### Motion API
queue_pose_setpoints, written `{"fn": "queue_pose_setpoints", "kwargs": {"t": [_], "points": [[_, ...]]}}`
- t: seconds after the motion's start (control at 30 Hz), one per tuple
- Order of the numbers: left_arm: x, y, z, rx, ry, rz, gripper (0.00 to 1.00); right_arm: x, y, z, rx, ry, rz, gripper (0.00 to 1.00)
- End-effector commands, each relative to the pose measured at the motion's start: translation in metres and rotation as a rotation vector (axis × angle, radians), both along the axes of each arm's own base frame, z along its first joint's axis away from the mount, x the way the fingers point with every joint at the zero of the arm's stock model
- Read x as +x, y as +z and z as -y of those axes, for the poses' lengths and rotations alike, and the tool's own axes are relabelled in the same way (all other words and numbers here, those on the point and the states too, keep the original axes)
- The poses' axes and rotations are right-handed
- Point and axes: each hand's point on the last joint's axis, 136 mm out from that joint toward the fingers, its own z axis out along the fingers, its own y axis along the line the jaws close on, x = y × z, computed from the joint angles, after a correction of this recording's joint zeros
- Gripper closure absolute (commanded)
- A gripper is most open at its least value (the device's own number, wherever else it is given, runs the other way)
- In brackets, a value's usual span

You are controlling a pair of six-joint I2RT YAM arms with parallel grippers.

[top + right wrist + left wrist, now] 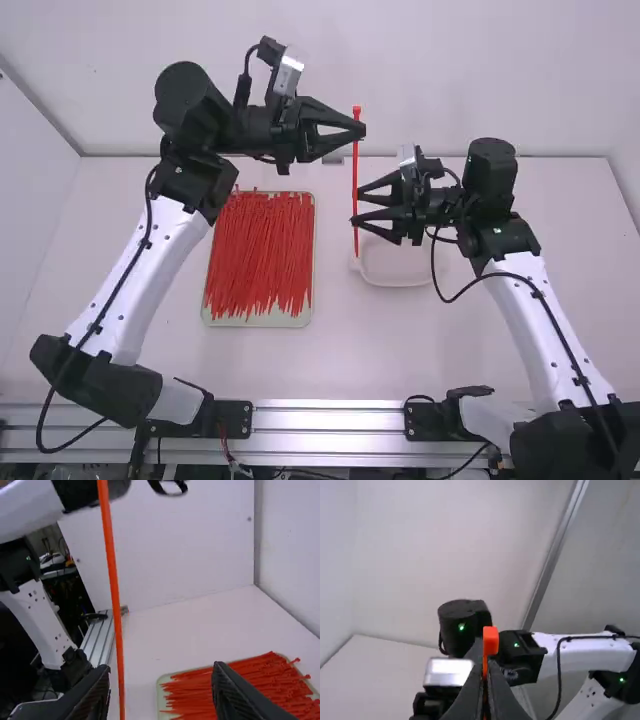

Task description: Fasten the cable tie

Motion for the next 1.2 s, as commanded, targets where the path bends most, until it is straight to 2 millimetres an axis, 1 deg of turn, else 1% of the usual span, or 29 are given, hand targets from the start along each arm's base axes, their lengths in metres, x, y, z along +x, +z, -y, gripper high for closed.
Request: {"fn": "queue_pose_setpoints", "kwargs": {"t": [0.0,0.1,0.13,0.2,0.27,0.33,0.47,0.53,0.6,0.63,0.67,0.73,0.83,0.9,0.97,1.03,1.1,1.17], "points": [[-0.012,0.022,-0.003,-0.012,0.012,0.181,0.98,-0.008,0.007,-0.005,0.006,0.041,0.099,0.47],[-0.016,0.030,-0.005,-0.011,0.020,0.206,0.98,-0.014,0.002,-0.010,0.000,0.062,0.097,0.50],[-0.016,0.032,-0.005,-0.010,0.025,0.214,0.98,-0.016,0.002,-0.012,-0.001,0.072,0.098,0.55],[-0.014,0.033,-0.006,-0.012,0.037,0.209,0.98,-0.018,0.002,-0.014,0.000,0.081,0.097,0.60],[-0.014,0.033,-0.006,-0.014,0.042,0.210,0.98,-0.019,0.001,-0.016,-0.003,0.084,0.090,0.61],[-0.014,0.033,-0.006,-0.013,0.041,0.210,0.98,-0.019,0.000,-0.015,-0.005,0.079,0.082,0.61],[-0.006,0.032,-0.014,-0.008,0.067,0.205,0.98,-0.013,-0.002,-0.007,-0.009,0.051,0.056,0.60],[-0.002,0.032,-0.019,-0.005,0.081,0.200,0.98,-0.010,-0.002,-0.001,-0.009,0.033,0.044,0.70],[-0.002,0.032,-0.020,-0.005,0.083,0.200,0.98,-0.010,-0.001,0.001,-0.001,0.040,0.045,0.73],[-0.002,0.032,-0.020,-0.005,0.083,0.200,0.98,-0.011,0.000,0.002,0.005,0.046,0.050,0.72],[-0.003,0.032,-0.019,-0.006,0.081,0.200,0.98,-0.011,0.001,0.002,0.007,0.049,0.056,0.67],[-0.003,0.033,-0.017,-0.008,0.083,0.199,0.98,-0.012,0.002,0.001,0.007,0.051,0.062,0.63],[-0.004,0.034,-0.018,-0.010,0.080,0.209,0.98,-0.013,0.002,-0.004,0.005,0.058,0.069,0.60],[-0.004,0.036,-0.019,-0.016,0.076,0.193,0.98,-0.013,0.003,-0.008,0.002,0.059,0.082,0.55],[-0.009,0.038,-0.017,-0.019,0.053,0.188,0.98,-0.011,0.001,-0.010,-0.009,0.043,0.088,0.51],[-0.018,0.040,-0.017,-0.019,0.014,0.214,0.98,-0.009,0.000,-0.013,-0.020,0.031,0.092,0.50],[-0.018,0.040,-0.017,-0.020,0.014,0.216,0.98,-0.010,0.000,-0.015,-0.020,0.035,0.096,0.51],[-0.016,0.040,-0.017,-0.022,0.023,0.221,0.98,-0.011,0.000,-0.016,-0.019,0.041,0.099,0.60]]}}
